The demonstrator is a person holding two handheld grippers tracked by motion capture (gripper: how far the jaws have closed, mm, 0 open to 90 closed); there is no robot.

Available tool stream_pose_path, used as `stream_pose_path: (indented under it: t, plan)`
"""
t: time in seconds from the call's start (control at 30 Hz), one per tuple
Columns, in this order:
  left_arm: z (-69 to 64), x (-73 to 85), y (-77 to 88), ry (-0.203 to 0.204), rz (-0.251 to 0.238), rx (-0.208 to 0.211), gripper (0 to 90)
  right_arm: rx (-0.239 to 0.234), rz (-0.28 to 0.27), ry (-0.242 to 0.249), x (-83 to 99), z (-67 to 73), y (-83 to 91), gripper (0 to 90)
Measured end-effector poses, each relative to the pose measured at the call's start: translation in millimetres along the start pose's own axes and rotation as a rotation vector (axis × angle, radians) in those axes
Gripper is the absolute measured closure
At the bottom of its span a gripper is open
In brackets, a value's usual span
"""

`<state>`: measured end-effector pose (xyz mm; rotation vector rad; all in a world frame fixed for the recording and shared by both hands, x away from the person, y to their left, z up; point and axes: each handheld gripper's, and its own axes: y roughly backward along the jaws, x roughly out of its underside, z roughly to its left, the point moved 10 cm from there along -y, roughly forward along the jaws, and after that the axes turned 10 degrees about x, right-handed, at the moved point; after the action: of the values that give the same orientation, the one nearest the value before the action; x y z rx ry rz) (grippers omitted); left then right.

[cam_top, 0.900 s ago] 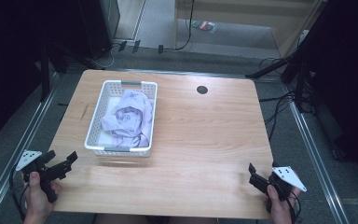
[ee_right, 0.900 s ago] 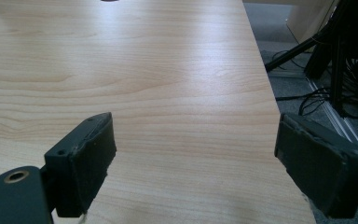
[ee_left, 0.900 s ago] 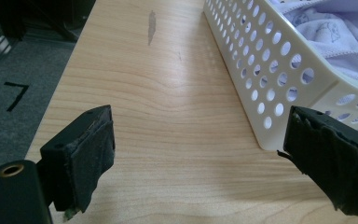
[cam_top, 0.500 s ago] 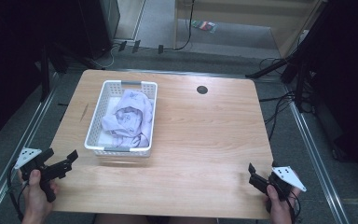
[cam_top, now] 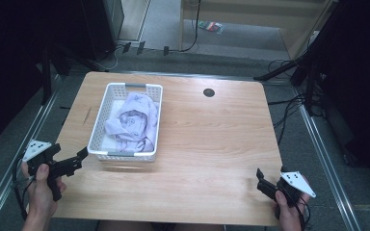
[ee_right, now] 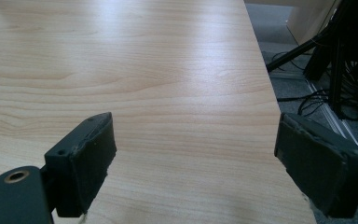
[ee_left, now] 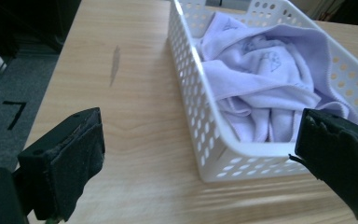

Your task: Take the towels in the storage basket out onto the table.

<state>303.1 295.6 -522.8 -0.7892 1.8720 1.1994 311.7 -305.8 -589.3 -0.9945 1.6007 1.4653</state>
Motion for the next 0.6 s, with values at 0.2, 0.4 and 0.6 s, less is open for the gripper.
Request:
stream_pose_path:
  t: [0.2,0.4,0.6]
  plan:
    - [-12.2,-13.6,-13.0,-0.016,0.038,0.000,2.5,-0.001,-0.001,-0.001,-0.1,0.2,0.2,12.6]
    - [-27.5,-26.4,-27.9,-0.045,0.069,0.014,2.5,-0.003,-0.005,-0.001,-0.4,0.0,0.2,12.7]
    - [-38.3,-37.8,-42.2,-0.055,0.097,0.027,2.5,-0.004,-0.005,-0.002,-0.3,0.2,0.3,12.7]
